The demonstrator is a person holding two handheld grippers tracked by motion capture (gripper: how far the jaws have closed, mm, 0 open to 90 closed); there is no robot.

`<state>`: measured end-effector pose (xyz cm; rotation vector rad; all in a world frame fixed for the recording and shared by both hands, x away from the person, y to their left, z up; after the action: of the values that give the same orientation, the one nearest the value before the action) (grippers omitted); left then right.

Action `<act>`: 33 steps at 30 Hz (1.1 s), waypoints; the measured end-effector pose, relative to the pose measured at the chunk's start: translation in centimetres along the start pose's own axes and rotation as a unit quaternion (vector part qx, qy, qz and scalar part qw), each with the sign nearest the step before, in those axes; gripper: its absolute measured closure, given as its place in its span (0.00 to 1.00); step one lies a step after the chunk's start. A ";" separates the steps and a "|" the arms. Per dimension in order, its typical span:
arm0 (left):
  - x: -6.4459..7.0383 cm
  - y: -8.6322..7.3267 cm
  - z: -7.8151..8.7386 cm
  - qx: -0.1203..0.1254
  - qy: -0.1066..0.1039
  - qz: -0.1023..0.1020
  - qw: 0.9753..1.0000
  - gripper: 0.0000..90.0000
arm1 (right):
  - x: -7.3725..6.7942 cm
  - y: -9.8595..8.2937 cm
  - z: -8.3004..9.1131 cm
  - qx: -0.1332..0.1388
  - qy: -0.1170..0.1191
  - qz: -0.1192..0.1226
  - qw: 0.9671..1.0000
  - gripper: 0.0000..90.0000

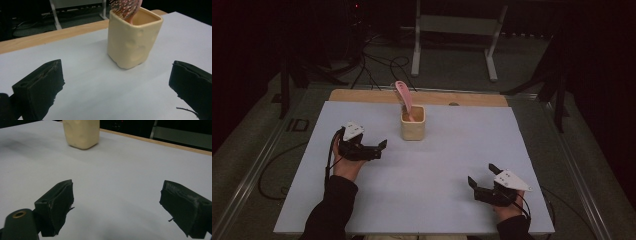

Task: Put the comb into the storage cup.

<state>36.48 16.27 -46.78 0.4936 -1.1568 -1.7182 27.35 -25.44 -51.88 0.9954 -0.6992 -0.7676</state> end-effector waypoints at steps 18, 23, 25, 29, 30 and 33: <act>-2.2 -4.2 3.7 0.003 0.013 0.004 1.000 0.00 | 0.0 -0.1 -0.1 -0.002 -0.002 -0.001 1.000 0.13; -2.6 -5.4 4.6 0.012 0.015 0.007 1.000 0.00 | 0.1 -0.2 -0.1 -0.004 -0.005 0.000 1.000 0.13; -2.7 -5.8 4.8 0.010 0.015 0.004 1.000 0.00 | 0.1 -0.2 -0.1 -0.004 -0.006 -0.001 1.000 0.13; -2.8 -6.5 5.4 0.015 0.010 0.001 1.000 0.00 | 0.1 -0.1 0.0 -0.002 -0.007 -0.004 1.000 0.13; -2.8 -6.6 5.6 0.017 0.009 0.002 1.000 0.00 | 0.1 -0.1 0.0 -0.002 -0.007 -0.004 1.000 0.13; -2.9 -6.9 6.1 0.024 0.009 0.000 1.000 0.00 | 0.2 -0.1 0.1 -0.001 -0.008 -0.004 1.000 0.13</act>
<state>29.79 22.23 -50.45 0.5374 -1.1879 -1.6854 27.34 -25.66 -51.88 0.9928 -0.7083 -0.7836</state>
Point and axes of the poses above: each handheld gripper's, and its own axes: z roughly backward along the jaws, y roughly out of its top, x roughly to its right, the point moved 3 cm from there along -z, roughly forward along the jaws, and after that the axes turned 8 degrees about z, right-handed, at the moved point
